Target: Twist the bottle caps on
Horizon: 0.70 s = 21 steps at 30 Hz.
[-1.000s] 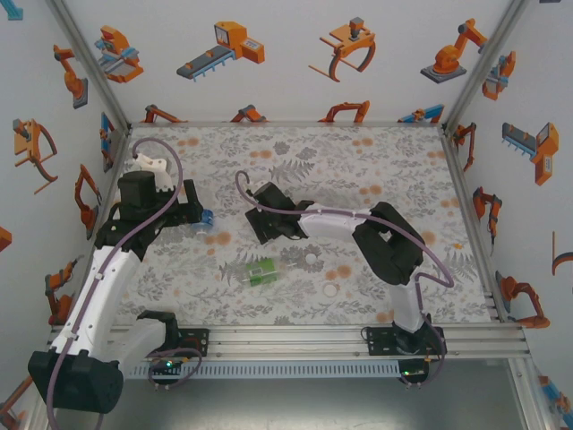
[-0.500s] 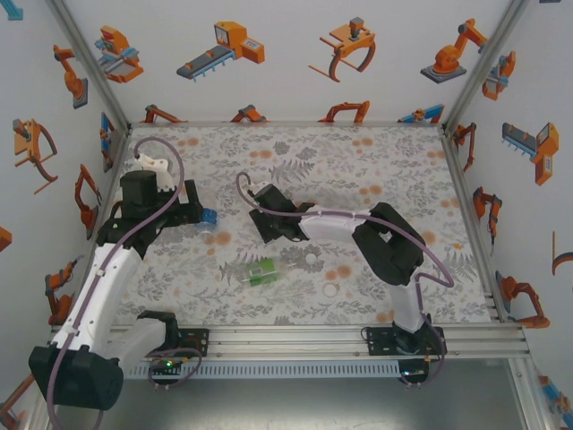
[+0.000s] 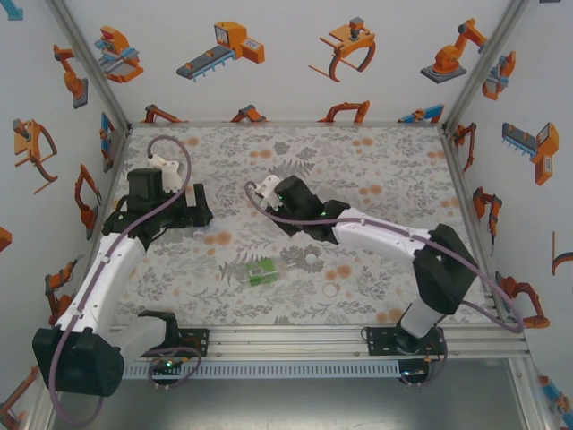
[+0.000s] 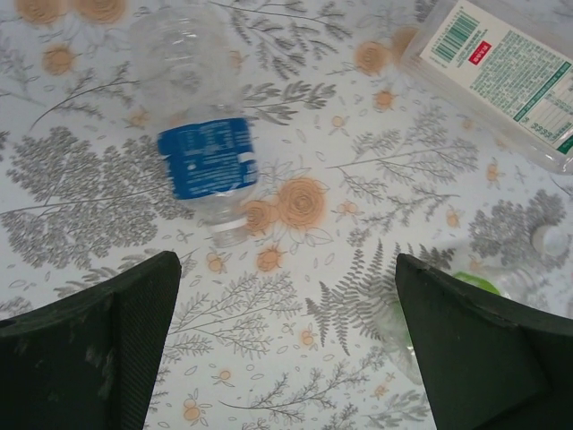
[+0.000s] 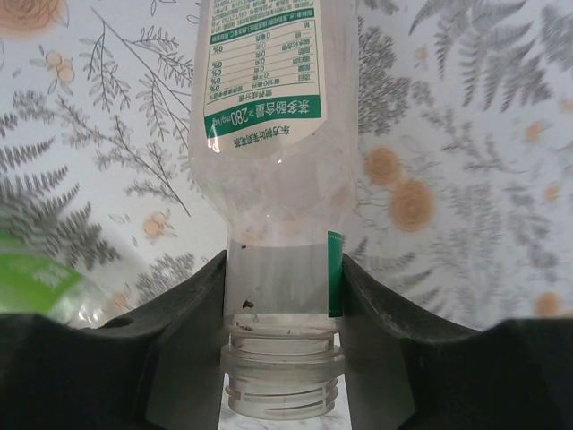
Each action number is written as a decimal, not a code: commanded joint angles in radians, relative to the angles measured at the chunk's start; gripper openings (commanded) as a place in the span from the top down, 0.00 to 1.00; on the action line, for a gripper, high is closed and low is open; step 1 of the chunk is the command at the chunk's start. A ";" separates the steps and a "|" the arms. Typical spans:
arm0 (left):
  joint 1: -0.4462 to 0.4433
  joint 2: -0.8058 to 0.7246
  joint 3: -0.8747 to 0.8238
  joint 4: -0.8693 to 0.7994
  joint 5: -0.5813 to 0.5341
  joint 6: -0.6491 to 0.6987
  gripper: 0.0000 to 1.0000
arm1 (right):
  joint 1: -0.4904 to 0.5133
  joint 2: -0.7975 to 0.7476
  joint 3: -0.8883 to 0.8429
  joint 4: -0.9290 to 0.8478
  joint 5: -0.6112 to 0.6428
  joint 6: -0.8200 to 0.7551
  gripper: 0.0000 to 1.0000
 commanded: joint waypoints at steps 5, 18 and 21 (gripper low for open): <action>-0.018 0.020 0.115 -0.050 0.257 0.141 0.03 | 0.007 -0.142 -0.043 -0.154 -0.066 -0.397 0.71; -0.156 0.031 0.198 -0.088 0.657 0.358 0.03 | 0.019 -0.381 -0.108 -0.263 -0.253 -0.742 0.94; -0.219 0.050 0.215 -0.097 0.676 0.385 0.03 | 0.025 -0.424 -0.106 -0.309 -0.282 -0.783 0.97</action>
